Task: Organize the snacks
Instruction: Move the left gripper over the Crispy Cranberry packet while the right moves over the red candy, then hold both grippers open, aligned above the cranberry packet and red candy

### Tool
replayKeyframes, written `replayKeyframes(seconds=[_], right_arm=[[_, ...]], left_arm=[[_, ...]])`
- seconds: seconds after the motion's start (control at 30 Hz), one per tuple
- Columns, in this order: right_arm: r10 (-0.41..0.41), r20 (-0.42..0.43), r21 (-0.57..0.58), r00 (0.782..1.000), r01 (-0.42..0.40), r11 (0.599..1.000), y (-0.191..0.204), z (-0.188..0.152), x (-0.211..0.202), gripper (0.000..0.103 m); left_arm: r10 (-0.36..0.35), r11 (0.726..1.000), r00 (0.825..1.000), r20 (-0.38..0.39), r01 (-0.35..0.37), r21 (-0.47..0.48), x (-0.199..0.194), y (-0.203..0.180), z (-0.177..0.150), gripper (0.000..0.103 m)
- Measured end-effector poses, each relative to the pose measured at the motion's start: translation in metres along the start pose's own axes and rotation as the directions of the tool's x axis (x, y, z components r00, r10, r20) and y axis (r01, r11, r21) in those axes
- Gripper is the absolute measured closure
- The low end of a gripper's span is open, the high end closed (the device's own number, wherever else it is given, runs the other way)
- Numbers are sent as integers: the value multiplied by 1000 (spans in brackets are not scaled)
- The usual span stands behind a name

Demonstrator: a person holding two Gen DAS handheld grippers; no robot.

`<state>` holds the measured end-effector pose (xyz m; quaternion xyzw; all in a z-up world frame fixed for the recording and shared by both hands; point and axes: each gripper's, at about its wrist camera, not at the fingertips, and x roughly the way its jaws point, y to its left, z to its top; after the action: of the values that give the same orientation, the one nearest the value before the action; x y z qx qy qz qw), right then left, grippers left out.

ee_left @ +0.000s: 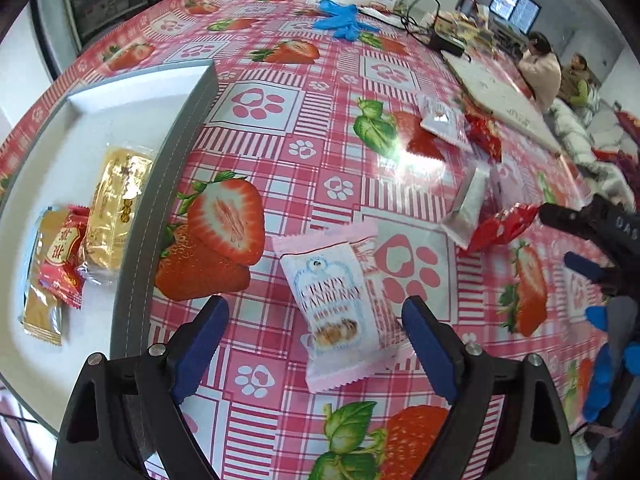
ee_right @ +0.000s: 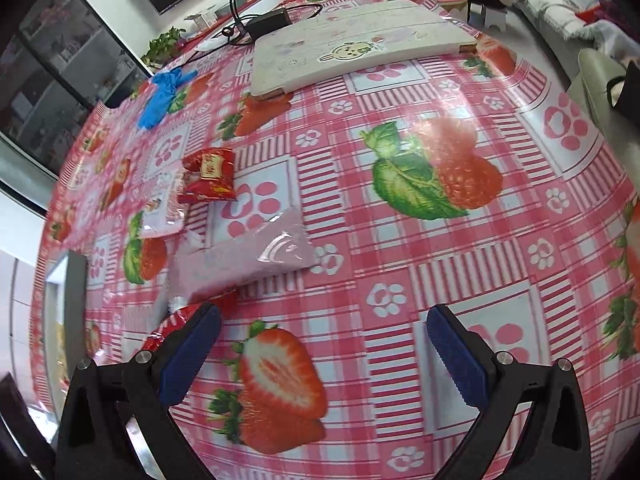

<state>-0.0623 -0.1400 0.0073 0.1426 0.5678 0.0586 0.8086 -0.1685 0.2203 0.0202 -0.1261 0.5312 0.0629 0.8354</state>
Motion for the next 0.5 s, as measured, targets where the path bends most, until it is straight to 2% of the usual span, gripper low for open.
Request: replayKeyframes(seconds=[0.13,0.27,0.4,0.5], right_arm=[[15,9,-40,1000,-14,999,32,2,4,0],[33,-13,-43,999,-34,999,56,-1,15,0],[-64,-14,-134,998,62,989,72,-10,26,0],[-155,7,-249,988,152,956,79,-23,28,0]], left_arm=[[1,999,1000,-28,-2,-41,5,3,6,12],[46,999,999,-20,-45,8,11,-4,8,11],[110,988,994,-3,-109,111,19,-15,8,9],[93,987,996,13,-94,128,21,-14,7,5]])
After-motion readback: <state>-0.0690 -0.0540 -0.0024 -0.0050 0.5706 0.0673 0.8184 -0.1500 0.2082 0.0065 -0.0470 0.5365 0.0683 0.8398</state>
